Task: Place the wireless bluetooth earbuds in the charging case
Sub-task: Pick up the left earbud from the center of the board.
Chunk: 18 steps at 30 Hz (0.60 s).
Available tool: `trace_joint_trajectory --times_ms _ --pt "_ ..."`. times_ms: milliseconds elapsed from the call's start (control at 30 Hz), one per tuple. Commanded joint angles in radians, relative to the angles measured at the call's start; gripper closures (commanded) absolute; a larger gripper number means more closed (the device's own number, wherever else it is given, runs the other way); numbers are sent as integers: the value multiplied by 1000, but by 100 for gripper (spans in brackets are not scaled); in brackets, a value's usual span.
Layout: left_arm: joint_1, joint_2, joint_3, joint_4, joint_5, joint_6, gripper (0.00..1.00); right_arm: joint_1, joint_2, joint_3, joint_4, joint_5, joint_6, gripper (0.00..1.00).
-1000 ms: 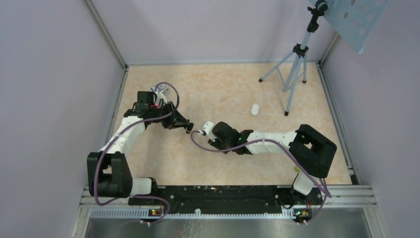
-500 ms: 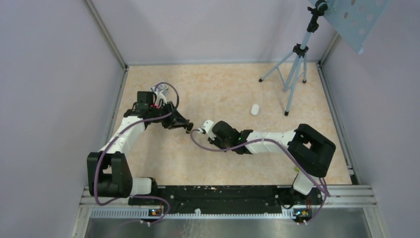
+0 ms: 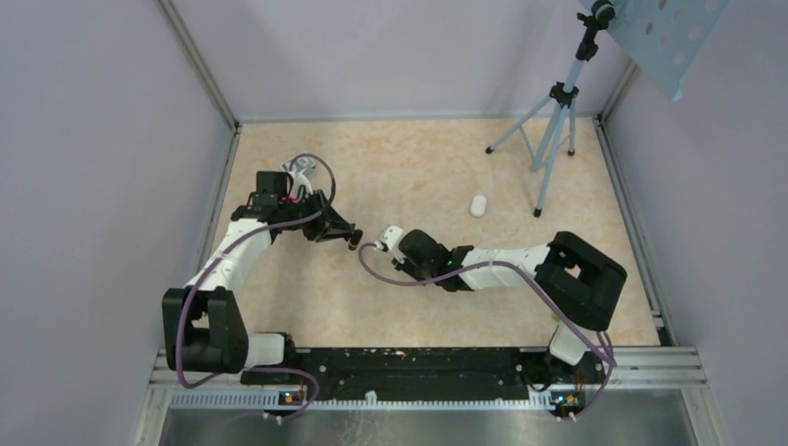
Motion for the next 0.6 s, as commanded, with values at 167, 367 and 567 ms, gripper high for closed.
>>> trace_joint_trajectory --times_ms 167,367,567 --pt "5 -37 -1 14 20 -4 100 -8 44 0 17 20 46 85" --pt "5 -31 -4 13 19 2 100 -14 23 52 -56 14 102 98" --pt "4 -23 5 35 90 1 100 -97 -135 119 -141 -213 330 99"
